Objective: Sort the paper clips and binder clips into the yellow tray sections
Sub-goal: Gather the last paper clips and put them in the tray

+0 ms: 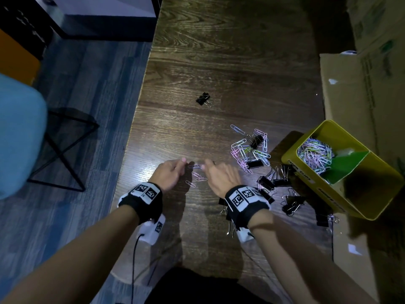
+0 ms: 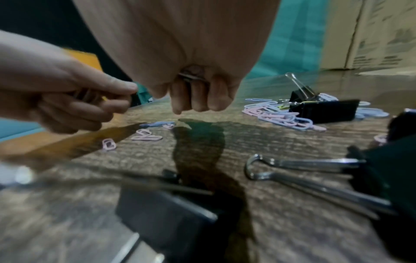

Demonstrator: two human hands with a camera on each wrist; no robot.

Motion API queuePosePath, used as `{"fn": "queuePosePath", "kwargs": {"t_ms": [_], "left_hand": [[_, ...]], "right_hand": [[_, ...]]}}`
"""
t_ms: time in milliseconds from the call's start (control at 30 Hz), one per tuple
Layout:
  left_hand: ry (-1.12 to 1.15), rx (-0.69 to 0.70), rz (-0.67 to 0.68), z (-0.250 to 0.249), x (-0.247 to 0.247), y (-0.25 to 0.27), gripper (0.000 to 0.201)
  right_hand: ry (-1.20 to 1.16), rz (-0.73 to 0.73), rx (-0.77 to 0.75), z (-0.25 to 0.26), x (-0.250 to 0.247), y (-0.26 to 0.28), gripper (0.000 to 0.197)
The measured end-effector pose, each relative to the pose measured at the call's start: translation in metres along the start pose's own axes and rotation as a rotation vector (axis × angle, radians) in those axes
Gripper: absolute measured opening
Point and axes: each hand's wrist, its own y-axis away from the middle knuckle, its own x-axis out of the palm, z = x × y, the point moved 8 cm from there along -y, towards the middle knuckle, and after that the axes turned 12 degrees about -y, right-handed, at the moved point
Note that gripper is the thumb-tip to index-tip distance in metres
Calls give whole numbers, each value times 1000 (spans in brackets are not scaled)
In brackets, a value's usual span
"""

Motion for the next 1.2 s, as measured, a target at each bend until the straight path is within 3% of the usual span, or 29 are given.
{"fn": "queuePosePath", "kwargs": {"t_ms": [67, 133, 233, 300, 467, 600, 800, 933, 1200], "left_hand": [[-274, 107, -24, -10, -4, 3, 34], [-449, 176, -2, -16, -3, 8, 42], [-678, 243, 68, -17, 8, 11, 77], [-788, 289, 73, -20, 11, 13, 75], [-830, 327, 37, -20, 16, 19, 44], [-831, 329, -7, -19, 20, 23, 34], [-966, 391, -36, -26, 31, 37, 32], [-1011, 353, -7, -31, 35, 40, 32], [-942, 245, 20, -32, 31, 35, 28]], "right_hand": [[70, 59, -12, 3, 5, -1, 56], [133, 111, -31, 5, 12, -3, 74], [138, 143, -13, 2, 13, -8, 73], [100, 147, 10, 0, 13, -9, 62], [44, 108, 35, -8, 16, -6, 34], [52, 98, 19, -9, 18, -3, 33], [166, 123, -90, 9, 14, 5, 23], [279, 170, -140, 18, 16, 11, 29], [181, 109, 27, 8, 21, 8, 26]]}}
